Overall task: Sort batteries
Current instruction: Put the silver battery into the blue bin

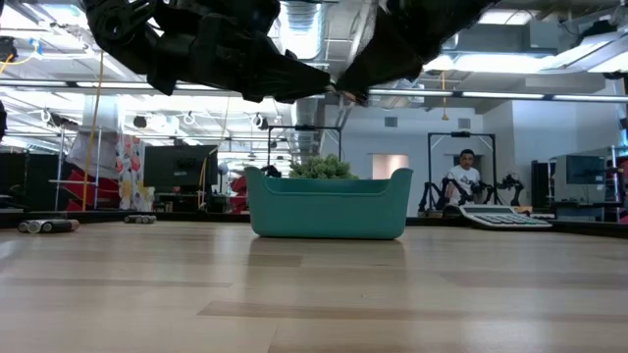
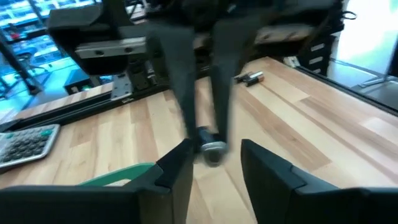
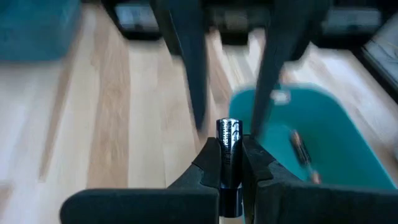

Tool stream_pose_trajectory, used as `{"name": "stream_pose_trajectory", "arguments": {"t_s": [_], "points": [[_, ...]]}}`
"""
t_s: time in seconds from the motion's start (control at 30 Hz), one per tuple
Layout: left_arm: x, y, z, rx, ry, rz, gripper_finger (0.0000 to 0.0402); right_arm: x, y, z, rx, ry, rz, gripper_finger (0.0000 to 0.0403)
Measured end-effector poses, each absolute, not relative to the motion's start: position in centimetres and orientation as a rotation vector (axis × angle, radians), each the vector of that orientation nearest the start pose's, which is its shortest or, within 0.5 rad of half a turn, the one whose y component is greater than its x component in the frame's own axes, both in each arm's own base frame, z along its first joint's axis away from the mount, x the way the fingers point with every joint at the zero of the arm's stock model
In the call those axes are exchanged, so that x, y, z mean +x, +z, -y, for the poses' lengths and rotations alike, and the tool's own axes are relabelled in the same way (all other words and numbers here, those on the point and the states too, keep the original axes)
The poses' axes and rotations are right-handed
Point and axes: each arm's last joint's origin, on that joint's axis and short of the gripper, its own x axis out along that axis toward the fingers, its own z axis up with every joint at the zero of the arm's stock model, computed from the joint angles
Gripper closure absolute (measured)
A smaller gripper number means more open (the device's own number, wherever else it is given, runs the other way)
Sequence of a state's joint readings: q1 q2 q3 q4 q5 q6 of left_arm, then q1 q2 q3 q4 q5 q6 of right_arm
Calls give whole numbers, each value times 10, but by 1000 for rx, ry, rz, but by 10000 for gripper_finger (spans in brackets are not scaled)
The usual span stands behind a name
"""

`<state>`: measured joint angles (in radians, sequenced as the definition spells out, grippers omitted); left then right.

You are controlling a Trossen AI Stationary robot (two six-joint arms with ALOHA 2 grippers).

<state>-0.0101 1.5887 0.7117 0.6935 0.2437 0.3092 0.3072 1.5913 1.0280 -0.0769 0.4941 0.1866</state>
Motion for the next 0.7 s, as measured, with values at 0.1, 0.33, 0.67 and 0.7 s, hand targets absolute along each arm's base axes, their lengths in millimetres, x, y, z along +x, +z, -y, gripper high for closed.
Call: {"name": "stream_pose_trajectory", "arguments": {"t_s": [0.1,0.33,0.67,0.7], "points": [[321,200,11,287,-302,-143,252,327,230,-89,-74,-234,-580,376],[321,200,11,277,-315,-139,238,328,231,-90,-69,-234,-569,376],[322,200,9,274,-235,-148,262,328,231,-89,-68,-237,-564,375],[322,200,9,271,-233,-148,264,328,231,-89,-68,-237,-563,375]]}}
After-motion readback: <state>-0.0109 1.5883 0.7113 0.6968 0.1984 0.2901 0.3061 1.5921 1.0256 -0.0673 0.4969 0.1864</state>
